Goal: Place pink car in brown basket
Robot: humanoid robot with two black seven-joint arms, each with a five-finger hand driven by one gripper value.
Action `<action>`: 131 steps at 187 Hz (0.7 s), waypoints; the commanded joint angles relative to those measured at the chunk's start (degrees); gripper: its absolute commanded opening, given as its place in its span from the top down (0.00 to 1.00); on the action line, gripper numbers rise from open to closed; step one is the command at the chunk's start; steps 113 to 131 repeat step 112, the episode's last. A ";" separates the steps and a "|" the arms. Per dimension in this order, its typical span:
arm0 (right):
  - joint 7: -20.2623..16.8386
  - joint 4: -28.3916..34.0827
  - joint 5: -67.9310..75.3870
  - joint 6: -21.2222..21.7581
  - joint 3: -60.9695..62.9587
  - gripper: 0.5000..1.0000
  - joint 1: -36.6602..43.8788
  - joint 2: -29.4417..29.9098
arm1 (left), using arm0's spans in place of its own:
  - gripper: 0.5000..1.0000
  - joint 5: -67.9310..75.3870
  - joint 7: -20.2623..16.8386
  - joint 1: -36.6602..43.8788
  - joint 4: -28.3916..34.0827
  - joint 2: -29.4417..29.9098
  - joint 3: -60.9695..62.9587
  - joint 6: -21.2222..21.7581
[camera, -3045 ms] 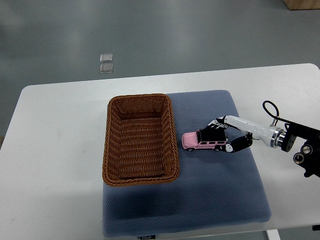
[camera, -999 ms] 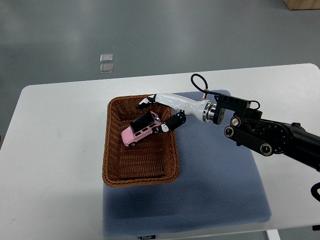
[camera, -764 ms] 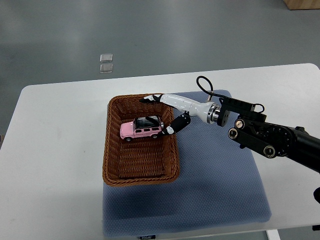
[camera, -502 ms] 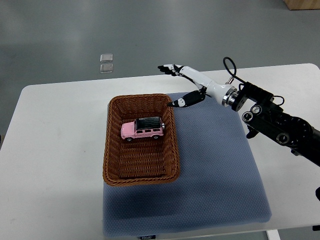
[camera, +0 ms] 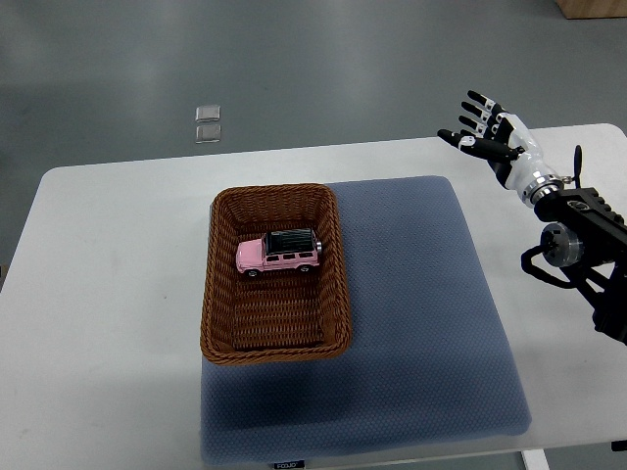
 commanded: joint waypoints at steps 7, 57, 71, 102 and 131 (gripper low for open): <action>-0.01 -0.02 8.07 0.06 0.03 0.19 -1.19 -0.51 | 0.00 0.02 0.00 -0.06 -0.12 0.00 0.03 0.00; 0.43 0.16 11.50 0.50 -0.06 0.17 -2.77 -0.42 | 0.00 0.02 0.00 -0.68 -0.21 0.00 0.03 -0.09; 0.61 0.16 11.50 0.58 0.03 0.17 -3.48 -0.34 | 0.00 0.02 0.00 -0.94 -0.21 0.00 0.03 0.00; 0.61 0.16 11.50 0.58 -0.06 0.17 -3.56 -0.34 | 0.00 0.02 0.00 -0.94 -0.21 0.00 0.03 0.00; 0.69 0.16 11.50 0.58 -0.06 0.17 -3.65 -0.16 | 0.00 0.02 0.00 -1.12 -0.30 0.00 0.03 -0.09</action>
